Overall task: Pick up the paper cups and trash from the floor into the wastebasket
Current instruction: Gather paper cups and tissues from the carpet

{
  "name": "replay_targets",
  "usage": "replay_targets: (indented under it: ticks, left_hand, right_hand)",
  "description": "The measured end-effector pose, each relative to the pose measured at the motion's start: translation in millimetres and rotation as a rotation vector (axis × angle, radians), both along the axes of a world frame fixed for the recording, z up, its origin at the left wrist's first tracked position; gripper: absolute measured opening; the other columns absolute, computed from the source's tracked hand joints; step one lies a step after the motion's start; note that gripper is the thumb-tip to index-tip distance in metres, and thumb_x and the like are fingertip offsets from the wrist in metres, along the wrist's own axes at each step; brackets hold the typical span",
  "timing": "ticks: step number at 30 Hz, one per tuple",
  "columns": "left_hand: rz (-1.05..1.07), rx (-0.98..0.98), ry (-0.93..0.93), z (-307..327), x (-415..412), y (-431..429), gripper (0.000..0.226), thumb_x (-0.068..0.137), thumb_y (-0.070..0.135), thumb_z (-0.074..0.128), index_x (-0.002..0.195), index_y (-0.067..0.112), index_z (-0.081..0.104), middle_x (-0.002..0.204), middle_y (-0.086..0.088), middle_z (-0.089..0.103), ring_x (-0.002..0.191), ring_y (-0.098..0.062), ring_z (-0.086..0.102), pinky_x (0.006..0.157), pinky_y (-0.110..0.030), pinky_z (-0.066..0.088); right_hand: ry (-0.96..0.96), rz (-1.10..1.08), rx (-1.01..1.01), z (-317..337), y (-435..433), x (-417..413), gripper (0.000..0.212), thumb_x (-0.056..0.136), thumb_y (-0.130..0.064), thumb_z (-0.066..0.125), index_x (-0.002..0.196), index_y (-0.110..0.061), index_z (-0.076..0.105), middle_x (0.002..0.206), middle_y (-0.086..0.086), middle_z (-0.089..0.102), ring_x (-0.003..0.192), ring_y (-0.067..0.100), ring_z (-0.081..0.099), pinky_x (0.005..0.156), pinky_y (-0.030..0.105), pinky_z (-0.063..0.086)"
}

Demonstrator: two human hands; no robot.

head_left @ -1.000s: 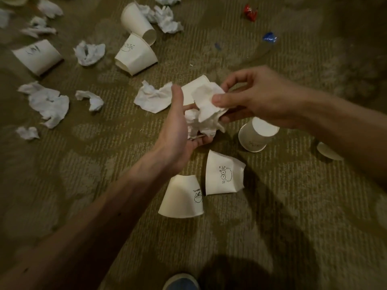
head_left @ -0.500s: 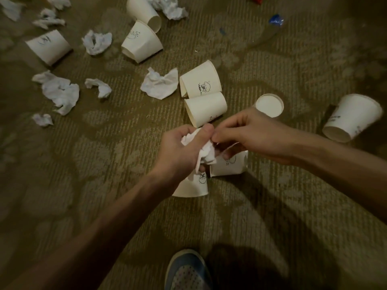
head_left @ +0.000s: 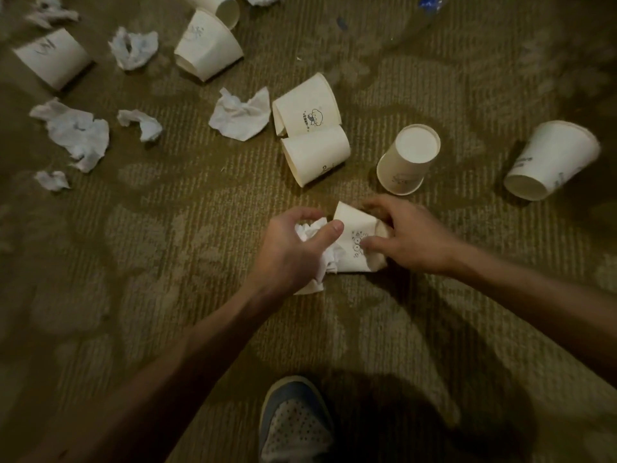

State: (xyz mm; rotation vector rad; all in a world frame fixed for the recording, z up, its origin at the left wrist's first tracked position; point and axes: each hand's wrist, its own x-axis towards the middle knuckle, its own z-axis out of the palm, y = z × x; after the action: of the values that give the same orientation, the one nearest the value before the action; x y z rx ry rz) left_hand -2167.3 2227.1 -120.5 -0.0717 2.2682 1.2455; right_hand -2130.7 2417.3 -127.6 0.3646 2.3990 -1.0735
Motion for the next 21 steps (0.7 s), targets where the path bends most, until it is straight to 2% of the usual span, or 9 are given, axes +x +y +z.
replay_targets:
  ticks: [3, 6, 8, 10, 12, 16, 18, 21]
  left_hand:
    - [0.013, 0.011, -0.007, -1.8, 7.1, -1.1, 0.031, 0.082, 0.052, 0.072, 0.109, 0.041, 0.061, 0.109, 0.018, 0.053, 0.099, -0.006, 0.060, 0.070, -0.024, 0.052]
    - [0.017, -0.029, 0.021, -1.2, 13.3, 1.6, 0.039, 0.083, 0.056, 0.068, 0.118, 0.041, 0.059, 0.115, 0.015, 0.050, 0.106, -0.014, 0.059, 0.076, -0.036, 0.055]
    - [0.009, -0.007, 0.049, 4.1, 15.9, 6.2, 0.036, 0.086, 0.055, 0.065, 0.119, 0.042, 0.059, 0.103, 0.024, 0.053, 0.094, -0.004, 0.060, 0.065, -0.025, 0.051]
    - [-0.006, 0.122, 0.022, 11.8, 17.8, 14.5, 0.022, 0.089, 0.050, 0.064, 0.109, 0.041, 0.060, 0.088, 0.021, 0.068, 0.075, -0.001, 0.066, 0.052, -0.017, 0.048]
    - [-0.019, 0.237, -0.013, 20.6, 19.8, 26.0, 0.014, 0.091, 0.045, 0.064, 0.104, 0.039, 0.064, 0.091, 0.012, 0.074, 0.069, -0.005, 0.069, 0.049, -0.016, 0.049]
    - [-0.140, 0.300, 0.117, 42.4, 22.5, 58.7, 0.006, 0.094, 0.039, 0.062, 0.099, 0.037, 0.064, 0.094, 0.025, 0.070, 0.081, -0.001, 0.070, 0.055, -0.020, 0.055]
    - [-0.204, 0.336, 0.156, 55.8, 26.2, 83.4, 0.008, 0.095, 0.037, 0.062, 0.095, 0.030, 0.066, 0.089, 0.019, 0.072, 0.078, -0.002, 0.070, 0.057, -0.023, 0.057]
    - [-0.325, 0.379, 0.201, 77.7, 39.4, 130.0, 0.018, 0.094, 0.035, 0.062, 0.085, 0.020, 0.065, 0.080, 0.003, 0.074, 0.066, -0.008, 0.069, 0.053, -0.026, 0.054]
  right_hand:
    - [-0.046, -0.229, -0.181, 3.2, 3.5, 3.4, 0.048, 0.082, -0.024, 0.078, 0.126, -0.022, 0.060, 0.116, -0.004, 0.067, 0.099, 0.009, 0.063, 0.084, 0.031, 0.055]
    - [-0.053, -0.425, -0.297, 9.5, 9.9, 11.9, 0.037, 0.083, -0.024, 0.077, 0.117, -0.023, 0.063, 0.108, -0.003, 0.069, 0.097, 0.013, 0.067, 0.085, 0.037, 0.057]
    - [-0.057, -0.514, -0.385, 15.2, 14.1, 18.7, 0.034, 0.083, -0.023, 0.076, 0.115, -0.021, 0.064, 0.108, 0.000, 0.071, 0.096, 0.016, 0.069, 0.086, 0.039, 0.057]
    - [-0.040, -0.546, -0.430, 22.6, 18.2, 25.1, 0.031, 0.084, -0.022, 0.076, 0.113, -0.019, 0.064, 0.105, 0.003, 0.073, 0.092, 0.017, 0.072, 0.084, 0.041, 0.059]
    - [-0.002, -0.545, -0.412, 31.4, 24.6, 32.5, 0.028, 0.085, -0.021, 0.075, 0.109, -0.017, 0.064, 0.100, 0.003, 0.074, 0.086, 0.015, 0.073, 0.081, 0.043, 0.060]
    - [0.088, -0.501, -0.252, 60.8, 50.2, 54.2, 0.034, 0.081, -0.029, 0.078, 0.107, -0.019, 0.059, 0.090, 0.002, 0.075, 0.074, 0.018, 0.074, 0.069, 0.048, 0.061]
    - [0.169, -0.498, -0.160, 82.3, 73.0, 69.8, 0.040, 0.078, -0.032, 0.081, 0.107, -0.019, 0.057, 0.088, 0.000, 0.075, 0.071, 0.014, 0.073, 0.061, 0.042, 0.062]
    - [0.230, -0.484, -0.042, 120.4, 115.5, 100.2, 0.035, 0.077, -0.033, 0.082, 0.099, -0.023, 0.057, 0.086, -0.003, 0.076, 0.065, 0.004, 0.071, 0.053, 0.024, 0.056]
